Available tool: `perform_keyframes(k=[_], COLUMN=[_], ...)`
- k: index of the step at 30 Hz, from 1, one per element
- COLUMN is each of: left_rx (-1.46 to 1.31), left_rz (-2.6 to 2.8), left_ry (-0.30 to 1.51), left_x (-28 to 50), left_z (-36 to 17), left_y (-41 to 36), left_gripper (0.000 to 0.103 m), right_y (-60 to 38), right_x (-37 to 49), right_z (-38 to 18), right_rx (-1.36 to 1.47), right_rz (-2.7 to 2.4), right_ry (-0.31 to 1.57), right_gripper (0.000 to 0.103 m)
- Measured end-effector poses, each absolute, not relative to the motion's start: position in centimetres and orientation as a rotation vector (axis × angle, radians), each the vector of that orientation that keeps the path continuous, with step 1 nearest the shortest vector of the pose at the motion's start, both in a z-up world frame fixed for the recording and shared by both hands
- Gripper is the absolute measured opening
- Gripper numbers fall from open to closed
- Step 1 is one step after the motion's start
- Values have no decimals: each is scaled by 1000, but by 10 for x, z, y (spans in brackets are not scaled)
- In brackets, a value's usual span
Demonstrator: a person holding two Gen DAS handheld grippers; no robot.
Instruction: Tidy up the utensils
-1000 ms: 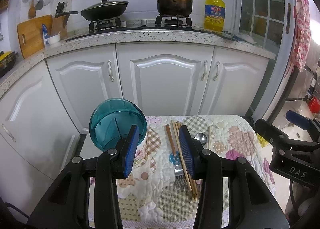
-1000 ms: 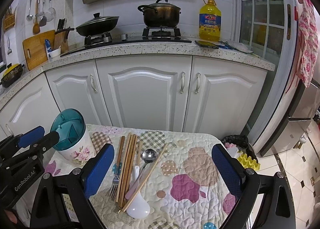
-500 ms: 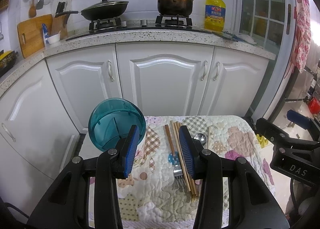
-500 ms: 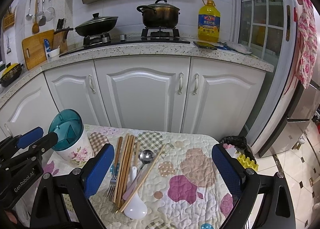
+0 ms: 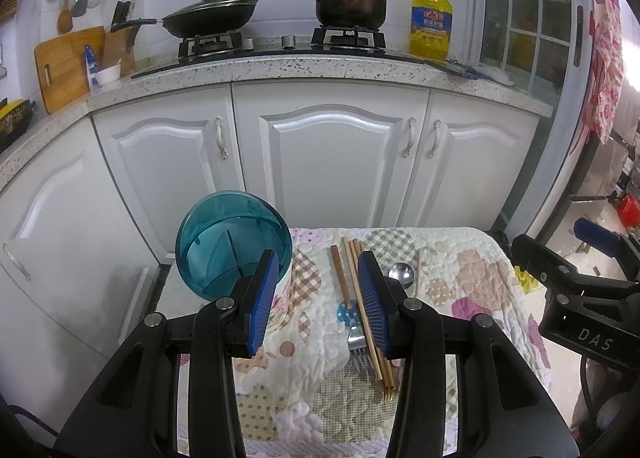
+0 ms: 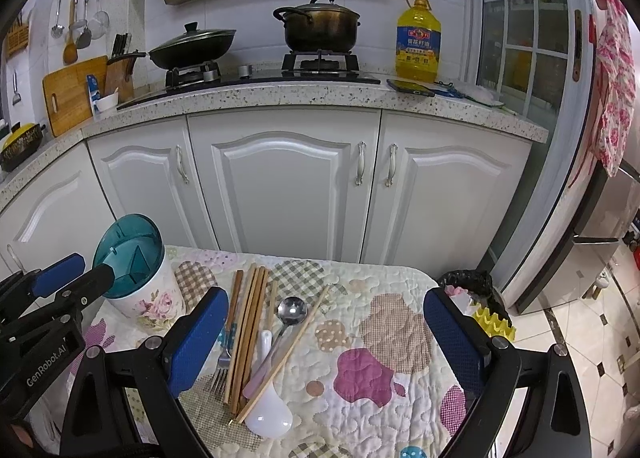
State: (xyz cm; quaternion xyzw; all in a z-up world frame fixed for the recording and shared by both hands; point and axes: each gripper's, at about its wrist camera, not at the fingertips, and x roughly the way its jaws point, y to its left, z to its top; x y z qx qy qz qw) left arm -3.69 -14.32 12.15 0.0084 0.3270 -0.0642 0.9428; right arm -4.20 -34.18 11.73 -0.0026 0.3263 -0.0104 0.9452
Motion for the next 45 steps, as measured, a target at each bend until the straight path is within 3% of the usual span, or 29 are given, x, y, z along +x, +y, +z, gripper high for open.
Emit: perform_keyframes(k=[31,41,45], left_rx=[13,-30,-40], left_rz=[-123,-154,-162], left_ry=[734,829,877], left_x=[-26,-22,-23], left_z=[98,61,43], left_y=[-144,-132,-127], left_gripper=[41,41,41], right_y=[-343,-342,-334], right_x=[-29,-5,25], right_z=[94,60,35], right_rx=[-9,26,71], right_rz=[-14,103,215], right_ry=[752,846,927], right_gripper=[97,97,86])
